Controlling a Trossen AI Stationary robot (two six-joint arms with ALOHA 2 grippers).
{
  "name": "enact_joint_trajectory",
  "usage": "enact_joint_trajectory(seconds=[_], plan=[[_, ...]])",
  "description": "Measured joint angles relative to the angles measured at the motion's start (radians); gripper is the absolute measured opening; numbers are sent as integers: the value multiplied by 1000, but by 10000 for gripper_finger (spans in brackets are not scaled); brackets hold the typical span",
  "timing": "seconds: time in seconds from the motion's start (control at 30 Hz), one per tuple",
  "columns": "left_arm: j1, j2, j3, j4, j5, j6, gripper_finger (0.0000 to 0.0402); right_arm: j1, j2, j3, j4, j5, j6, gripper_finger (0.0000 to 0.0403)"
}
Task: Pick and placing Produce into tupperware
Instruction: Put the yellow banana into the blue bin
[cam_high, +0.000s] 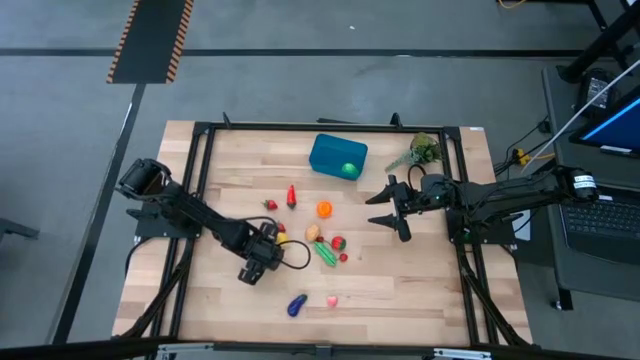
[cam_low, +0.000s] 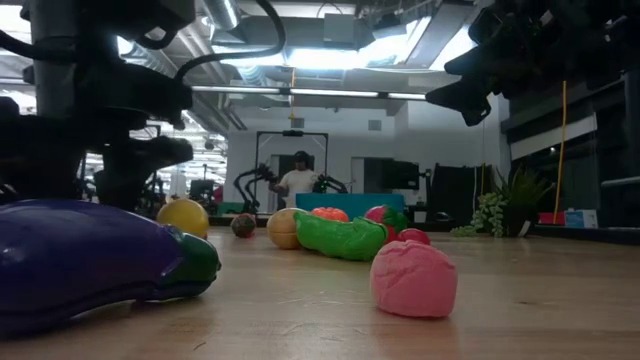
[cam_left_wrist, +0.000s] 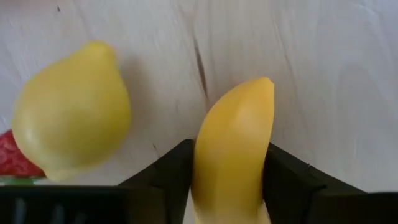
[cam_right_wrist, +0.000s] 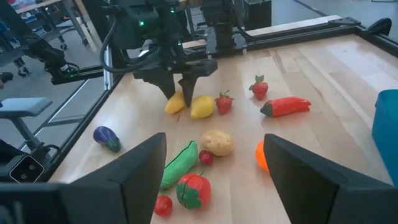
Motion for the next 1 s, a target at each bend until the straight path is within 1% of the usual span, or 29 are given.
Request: enact_joint_trajectory(seconds=[0.1,0.3,0.47,0.57,0.7,0.77,0.9,1.0], plan=[[5,0,-1,-1,4,-20,131,0,0,0,0,0,0,271],[6,-6,-1,-3,4,-21,131,0,0,0,0,0,0,271],[8,-54,-9,-29,-11,-88,131,0,0,0,0,0,0,271],[8,-111,-5,-35,-12,-110,131,0,0,0,1,0,0,271],[9,-198,-5,-85,-25,-136,131,0,0,0,2,0,0,271],[9,-251,-4,-114,-56,-149,131,0,0,0,2,0,0,271],[13,-373,-4,-232,-165,-153,131,0,0,0,2,0,-1,271],[27,-470,-4,-278,-204,-174,131,0,0,0,3,0,0,271]])
